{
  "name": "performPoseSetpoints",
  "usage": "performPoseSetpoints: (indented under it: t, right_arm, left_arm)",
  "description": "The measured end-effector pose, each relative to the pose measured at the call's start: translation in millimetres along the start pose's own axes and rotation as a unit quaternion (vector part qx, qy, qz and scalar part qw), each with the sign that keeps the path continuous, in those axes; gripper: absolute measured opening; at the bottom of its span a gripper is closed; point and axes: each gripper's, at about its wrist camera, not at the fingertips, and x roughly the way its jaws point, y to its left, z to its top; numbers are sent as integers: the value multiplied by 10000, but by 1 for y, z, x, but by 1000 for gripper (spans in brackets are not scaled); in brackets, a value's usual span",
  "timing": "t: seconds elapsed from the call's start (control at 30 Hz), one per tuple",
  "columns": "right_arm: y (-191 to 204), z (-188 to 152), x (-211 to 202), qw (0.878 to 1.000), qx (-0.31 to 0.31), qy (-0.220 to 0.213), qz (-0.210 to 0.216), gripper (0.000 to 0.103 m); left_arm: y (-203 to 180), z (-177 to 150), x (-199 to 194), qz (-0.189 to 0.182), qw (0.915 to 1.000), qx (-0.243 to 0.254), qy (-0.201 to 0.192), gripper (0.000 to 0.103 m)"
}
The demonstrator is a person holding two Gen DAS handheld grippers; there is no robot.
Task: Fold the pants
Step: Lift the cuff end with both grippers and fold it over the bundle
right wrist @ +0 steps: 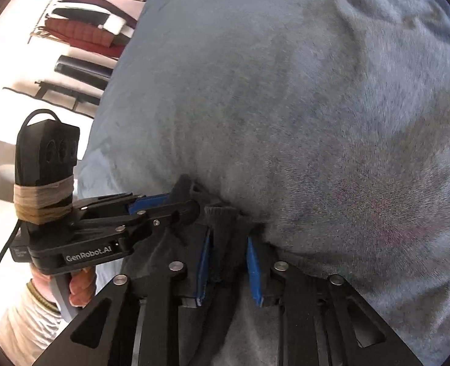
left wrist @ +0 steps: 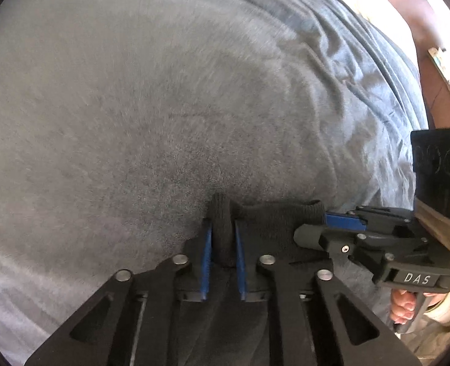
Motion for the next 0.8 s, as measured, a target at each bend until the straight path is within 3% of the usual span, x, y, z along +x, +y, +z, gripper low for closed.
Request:
performPoseSetpoints:
  t: [0.47, 0.8]
  right_arm:
    - [80, -11, -76, 9918, -1140, -573, 5, 17]
    - [160, -48, -109, 9763, -2044, -662, 250, 17]
  left_arm:
    - [-34, -31, -107, 137, 9935, 133, -1121, 12]
    - [-36, -106, -188, 382, 9829, -244, -1782, 12]
